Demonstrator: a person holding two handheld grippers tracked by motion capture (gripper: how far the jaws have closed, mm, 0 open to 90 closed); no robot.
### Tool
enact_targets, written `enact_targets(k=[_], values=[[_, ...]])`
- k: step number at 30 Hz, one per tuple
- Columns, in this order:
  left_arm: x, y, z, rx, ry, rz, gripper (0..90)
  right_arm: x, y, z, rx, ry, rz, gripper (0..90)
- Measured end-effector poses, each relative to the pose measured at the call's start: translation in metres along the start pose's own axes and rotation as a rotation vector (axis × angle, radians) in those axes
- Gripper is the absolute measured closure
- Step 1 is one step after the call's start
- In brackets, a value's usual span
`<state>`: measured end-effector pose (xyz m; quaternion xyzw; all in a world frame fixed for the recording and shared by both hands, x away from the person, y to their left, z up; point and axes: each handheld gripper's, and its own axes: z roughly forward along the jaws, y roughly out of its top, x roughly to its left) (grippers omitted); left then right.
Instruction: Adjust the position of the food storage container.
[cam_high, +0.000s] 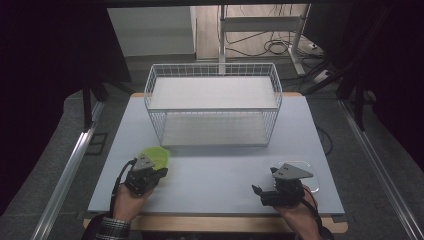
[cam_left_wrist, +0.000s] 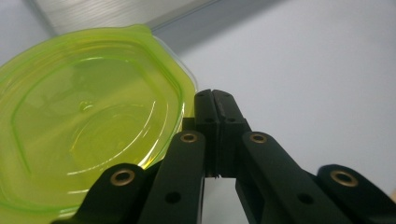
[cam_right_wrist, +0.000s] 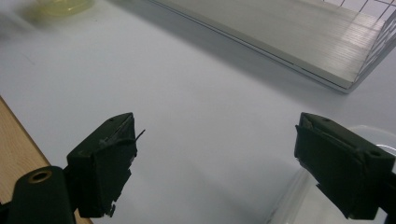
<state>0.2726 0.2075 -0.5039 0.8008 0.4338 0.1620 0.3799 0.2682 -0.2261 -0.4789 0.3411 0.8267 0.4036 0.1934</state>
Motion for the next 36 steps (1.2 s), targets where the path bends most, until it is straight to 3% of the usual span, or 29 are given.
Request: enact_targets(k=[5, 9, 11, 12, 14, 15, 16, 18, 20, 21, 22, 27, 30, 32, 33, 34, 36], values=[[0.005, -0.001, -0.001, -0.004, 0.006, -0.018, 89.6, 0.0, 0.0, 0.0, 0.003, 0.0, 0.001, 13.5], [-0.005, 0.0, -0.003, -0.026, -0.031, 0.018, 88.5, 0.0, 0.0, 0.0, 0.002, 0.002, 0.0, 15.2], [-0.013, 0.001, -0.004, -0.047, -0.064, 0.044, 81.1, 0.0, 0.0, -0.001, -0.003, 0.007, 0.006, 17.9], [-0.02, 0.0, -0.003, -0.06, -0.088, 0.068, 69.6, -0.001, 0.0, -0.002, -0.011, 0.004, 0.015, 20.0], [-0.024, 0.0, -0.003, -0.062, -0.098, 0.084, 57.3, -0.002, 0.001, -0.003, -0.014, 0.01, 0.025, 25.2], [-0.028, -0.001, -0.002, -0.064, -0.103, 0.097, 57.3, -0.002, 0.001, -0.003, -0.014, 0.01, 0.025, 25.2], [-0.034, -0.002, -0.001, -0.062, -0.105, 0.115, 46.1, -0.003, 0.001, -0.006, -0.014, 0.009, 0.032, 29.9], [-0.036, -0.003, 0.0, -0.061, -0.107, 0.12, 38.7, -0.004, 0.001, -0.007, -0.012, -0.001, 0.035, 34.2], [-0.039, -0.005, 0.002, -0.059, -0.123, 0.123, 34.3, -0.009, 0.002, -0.012, -0.008, -0.01, 0.043, 48.1], [-0.04, -0.005, 0.003, -0.058, -0.124, 0.128, 34.3, -0.009, 0.002, -0.012, -0.008, -0.01, 0.043, 48.1], [-0.041, -0.006, 0.004, -0.059, -0.124, 0.135, 30.8, -0.014, 0.002, -0.017, -0.002, -0.025, 0.03, 58.2], [-0.044, -0.009, 0.006, -0.045, -0.108, 0.161, 26.9, -0.028, 0.002, -0.032, 0.009, -0.08, 0.019, 88.7], [-0.046, -0.009, 0.007, -0.042, -0.104, 0.17, 26.8, -0.036, 0.0, -0.039, 0.019, -0.117, 0.035, 89.8], [-0.047, -0.009, 0.007, -0.053, -0.092, 0.167, 23.6, -0.052, -0.006, -0.05, 0.029, -0.178, 0.079, 89.9], [-0.047, -0.009, 0.007, -0.053, -0.092, 0.167, 22.0, -0.052, -0.006, -0.05, 0.029, -0.178, 0.079, 89.9], [-0.047, -0.009, 0.007, -0.067, -0.099, 0.154, 21.4, -0.063, -0.012, -0.058, 0.032, -0.228, 0.121, 89.9], [-0.047, -0.009, 0.007, -0.073, -0.097, 0.151, 19.4, -0.067, -0.014, -0.061, 0.033, -0.242, 0.132, 89.9]])
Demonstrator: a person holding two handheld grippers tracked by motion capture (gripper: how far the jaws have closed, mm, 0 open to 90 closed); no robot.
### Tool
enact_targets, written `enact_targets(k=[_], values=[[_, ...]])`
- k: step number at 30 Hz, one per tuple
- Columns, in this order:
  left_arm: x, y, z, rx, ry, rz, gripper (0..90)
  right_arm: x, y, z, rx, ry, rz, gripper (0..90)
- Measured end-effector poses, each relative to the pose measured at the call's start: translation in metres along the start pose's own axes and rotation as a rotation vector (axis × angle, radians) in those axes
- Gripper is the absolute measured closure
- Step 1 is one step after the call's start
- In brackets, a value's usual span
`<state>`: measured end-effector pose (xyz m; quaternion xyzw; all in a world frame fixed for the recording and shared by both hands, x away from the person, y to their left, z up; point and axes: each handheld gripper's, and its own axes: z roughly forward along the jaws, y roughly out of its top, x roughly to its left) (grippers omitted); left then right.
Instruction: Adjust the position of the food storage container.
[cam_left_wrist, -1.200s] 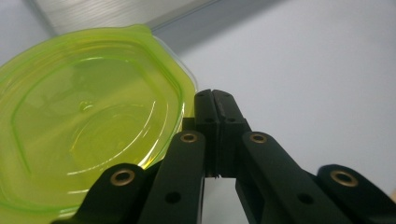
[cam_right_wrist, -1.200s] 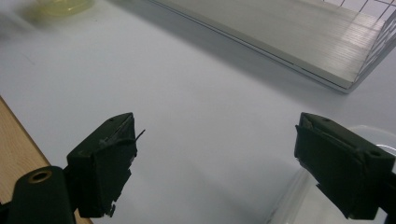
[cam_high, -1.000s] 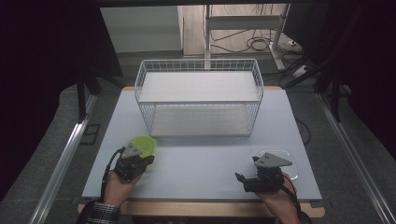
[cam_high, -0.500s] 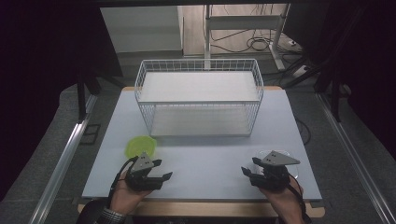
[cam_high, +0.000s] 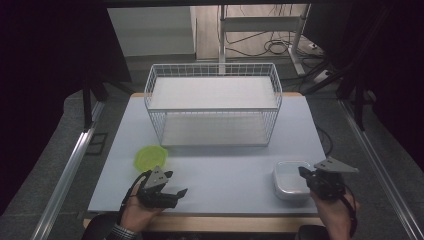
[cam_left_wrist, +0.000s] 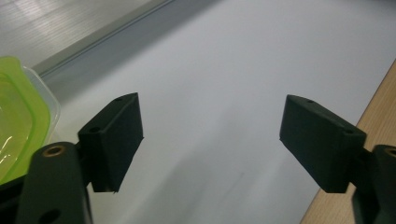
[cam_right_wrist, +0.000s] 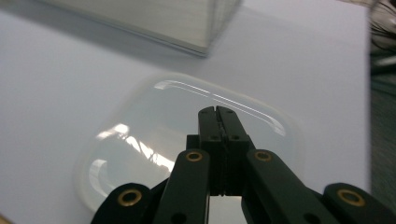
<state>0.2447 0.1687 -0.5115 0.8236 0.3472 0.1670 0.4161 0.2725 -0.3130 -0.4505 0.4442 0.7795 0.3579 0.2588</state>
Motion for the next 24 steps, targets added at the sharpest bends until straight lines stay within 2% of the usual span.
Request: enact_targets(k=[3, 4, 5, 9, 12, 14, 16, 20, 24], values=[[0.0, -0.001, -0.001, -0.016, -0.004, -0.001, 19.2, -0.02, -0.011, -0.009, 0.003, -0.07, 0.06, 89.9], [0.0, -0.001, -0.001, -0.016, -0.004, -0.001, 19.2, -0.02, -0.011, -0.009, 0.003, -0.07, 0.06, 89.9], [0.0, 0.0, -0.001, -0.019, -0.005, 0.004, 19.2, -0.028, -0.016, -0.013, 0.009, -0.088, 0.091, 89.9], [-0.002, -0.001, 0.001, -0.005, 0.002, 0.02, 19.3, -0.035, -0.023, -0.016, 0.033, -0.105, 0.122, 89.8], [-0.003, -0.001, 0.002, 0.002, 0.007, 0.03, 19.3, -0.036, -0.028, -0.014, 0.062, -0.097, 0.137, 89.8], [-0.005, -0.001, 0.003, 0.016, 0.011, 0.045, 19.3, -0.033, -0.028, -0.013, 0.075, -0.116, 0.135, 89.8], [-0.005, -0.001, 0.004, 0.019, 0.012, 0.051, 19.3, -0.033, -0.028, -0.013, 0.078, -0.115, 0.139, 89.8], [-0.007, -0.001, 0.005, 0.024, 0.02, 0.064, 19.3, -0.028, -0.029, -0.013, 0.081, -0.101, 0.14, 89.8], [-0.009, 0.0, 0.004, 0.019, 0.026, 0.07, 20.3, -0.022, -0.027, -0.01, 0.082, -0.066, 0.128, 89.8]])
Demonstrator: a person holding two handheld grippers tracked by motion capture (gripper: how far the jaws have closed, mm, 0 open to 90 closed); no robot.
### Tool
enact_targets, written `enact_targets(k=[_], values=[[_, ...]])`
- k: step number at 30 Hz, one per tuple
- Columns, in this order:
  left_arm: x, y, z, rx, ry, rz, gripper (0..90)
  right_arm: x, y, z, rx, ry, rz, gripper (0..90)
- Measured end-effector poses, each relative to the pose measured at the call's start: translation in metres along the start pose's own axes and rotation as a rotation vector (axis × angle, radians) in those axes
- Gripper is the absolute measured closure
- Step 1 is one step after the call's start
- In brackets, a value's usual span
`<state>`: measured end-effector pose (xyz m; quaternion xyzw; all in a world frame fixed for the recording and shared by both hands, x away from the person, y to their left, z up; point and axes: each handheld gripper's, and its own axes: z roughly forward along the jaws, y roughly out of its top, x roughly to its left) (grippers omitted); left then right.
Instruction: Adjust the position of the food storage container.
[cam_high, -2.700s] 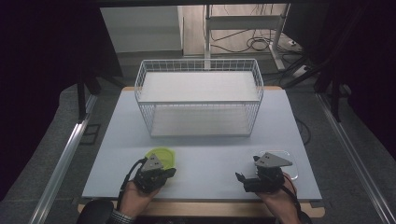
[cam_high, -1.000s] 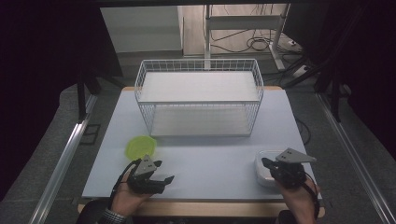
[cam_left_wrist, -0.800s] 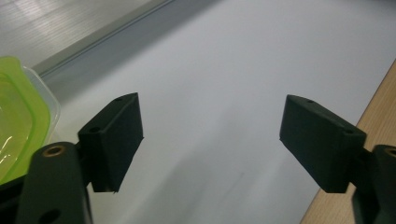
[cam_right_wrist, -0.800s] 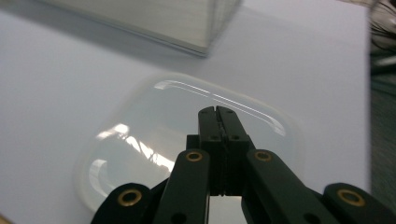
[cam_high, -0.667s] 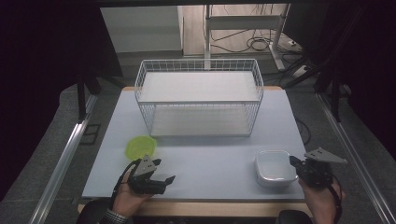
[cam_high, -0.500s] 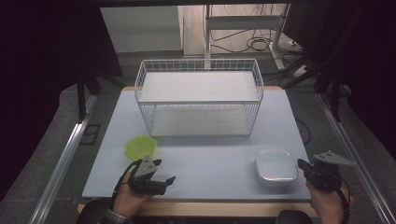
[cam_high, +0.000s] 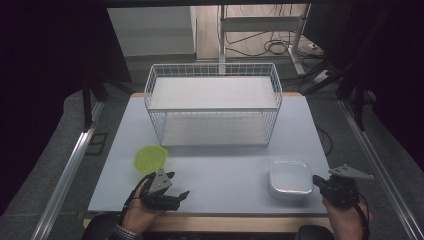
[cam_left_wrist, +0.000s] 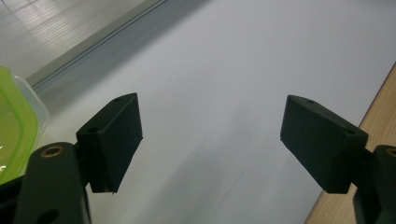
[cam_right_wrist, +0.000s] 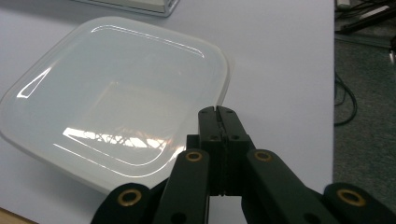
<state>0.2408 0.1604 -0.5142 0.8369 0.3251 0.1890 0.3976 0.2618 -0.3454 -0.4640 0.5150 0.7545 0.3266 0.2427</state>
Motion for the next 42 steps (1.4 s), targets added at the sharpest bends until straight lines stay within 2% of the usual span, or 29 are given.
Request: enact_targets(k=[5, 8, 11, 16, 20, 23, 24, 29, 30, 35, 37, 42], values=[[0.0, 0.0, 0.0, 0.004, 0.0, 0.002, 20.6, 0.005, 0.001, 0.003, 0.002, 0.011, -0.007, 89.9], [0.0, 0.0, 0.0, 0.004, 0.003, 0.003, 21.0, 0.012, 0.003, 0.007, 0.001, 0.044, -0.017, 89.9], [-0.001, 0.0, 0.0, 0.008, 0.005, 0.007, 21.1, 0.016, 0.004, 0.009, 0.0, 0.054, -0.025, 89.8], [-0.002, 0.0, 0.001, 0.011, 0.003, 0.009, 21.1, 0.017, 0.008, 0.016, 0.006, 0.029, -0.029, 89.8], [-0.002, 0.0, 0.002, 0.016, 0.001, 0.01, 21.1, 0.014, 0.011, 0.022, 0.008, 0.034, -0.022, 89.8], [-0.002, 0.0, 0.003, 0.018, 0.001, 0.012, 21.1, 0.014, 0.013, 0.025, 0.007, 0.046, -0.015, 89.8], [-0.003, 0.001, 0.003, 0.017, 0.0, 0.012, 21.2, 0.017, 0.015, 0.028, 0.005, 0.064, -0.016, 89.8], [-0.003, 0.001, 0.004, 0.019, 0.001, 0.015, 21.3, 0.025, 0.019, 0.033, 0.0, 0.088, -0.033, 89.8], [-0.003, 0.001, 0.004, 0.019, 0.001, 0.015, 21.4, 0.03, 0.021, 0.037, -0.002, 0.108, -0.04, 89.8], [-0.004, 0.001, 0.004, 0.017, 0.0, 0.011, 22.2, 0.037, 0.025, 0.043, -0.005, 0.142, -0.049, 89.8], [-0.004, 0.001, 0.004, 0.015, 0.0, 0.011, 24.2, 0.04, 0.027, 0.046, -0.007, 0.156, -0.051, 89.8], [-0.004, 0.004, 0.004, 0.008, -0.008, 0.009, 36.2, 0.046, 0.032, 0.053, -0.011, 0.178, -0.059, 89.8]])
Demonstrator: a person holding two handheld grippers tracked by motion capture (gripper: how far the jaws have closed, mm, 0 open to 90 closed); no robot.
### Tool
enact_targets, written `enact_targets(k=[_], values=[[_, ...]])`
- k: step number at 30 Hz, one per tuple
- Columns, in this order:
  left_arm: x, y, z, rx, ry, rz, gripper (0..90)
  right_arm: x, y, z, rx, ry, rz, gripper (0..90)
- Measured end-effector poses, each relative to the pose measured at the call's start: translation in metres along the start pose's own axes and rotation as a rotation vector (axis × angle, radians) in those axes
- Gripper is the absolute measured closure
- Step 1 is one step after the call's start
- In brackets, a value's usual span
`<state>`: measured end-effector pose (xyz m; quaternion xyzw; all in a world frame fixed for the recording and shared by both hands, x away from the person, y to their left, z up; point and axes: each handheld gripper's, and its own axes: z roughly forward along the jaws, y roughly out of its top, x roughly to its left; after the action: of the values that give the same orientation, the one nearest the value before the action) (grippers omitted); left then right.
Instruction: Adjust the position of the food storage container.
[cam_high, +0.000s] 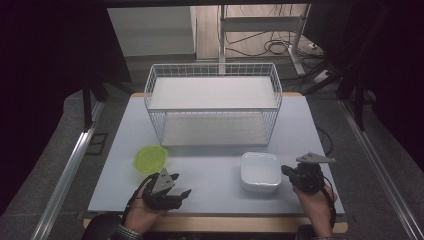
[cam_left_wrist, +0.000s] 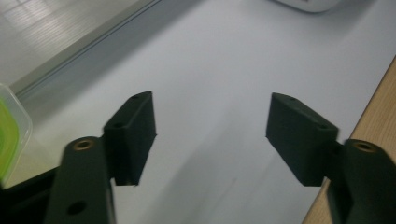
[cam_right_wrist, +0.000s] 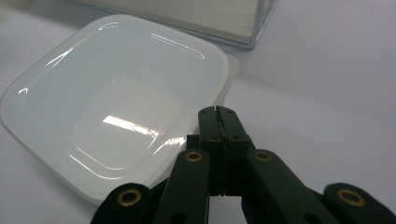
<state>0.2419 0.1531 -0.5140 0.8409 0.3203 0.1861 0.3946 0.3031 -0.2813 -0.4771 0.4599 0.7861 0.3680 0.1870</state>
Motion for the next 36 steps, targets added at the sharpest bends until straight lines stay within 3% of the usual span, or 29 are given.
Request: enact_targets(k=[9, 11, 14, 16, 19, 22, 30, 36], values=[[0.003, 0.004, 0.003, -0.014, -0.008, -0.022, 53.7, 0.015, 0.01, 0.017, 0.002, 0.057, -0.034, 89.8], [0.006, 0.006, 0.006, -0.023, 0.002, -0.042, 58.1, 0.022, 0.013, 0.023, 0.005, 0.084, -0.049, 89.8], [0.01, 0.01, 0.012, -0.027, 0.015, -0.076, 68.1, 0.031, 0.017, 0.029, 0.008, 0.107, -0.063, 89.8], [0.01, 0.012, 0.014, -0.032, 0.017, -0.089, 71.2, 0.033, 0.018, 0.031, 0.009, 0.116, -0.068, 89.8], [0.011, 0.018, 0.018, -0.04, 0.023, -0.095, 83.4, 0.042, 0.022, 0.037, 0.009, 0.137, -0.076, 89.8], [0.012, 0.024, 0.024, -0.043, 0.012, -0.095, 87.7, 0.051, 0.026, 0.044, 0.007, 0.167, -0.086, 89.8], [0.012, 0.03, 0.041, -0.03, -0.021, -0.113, 89.0, 0.071, 0.032, 0.058, 0.01, 0.225, -0.103, 89.8], [0.014, 0.029, 0.04, -0.021, -0.018, -0.125, 89.4, 0.084, 0.036, 0.064, 0.009, 0.228, -0.134, 89.8]])
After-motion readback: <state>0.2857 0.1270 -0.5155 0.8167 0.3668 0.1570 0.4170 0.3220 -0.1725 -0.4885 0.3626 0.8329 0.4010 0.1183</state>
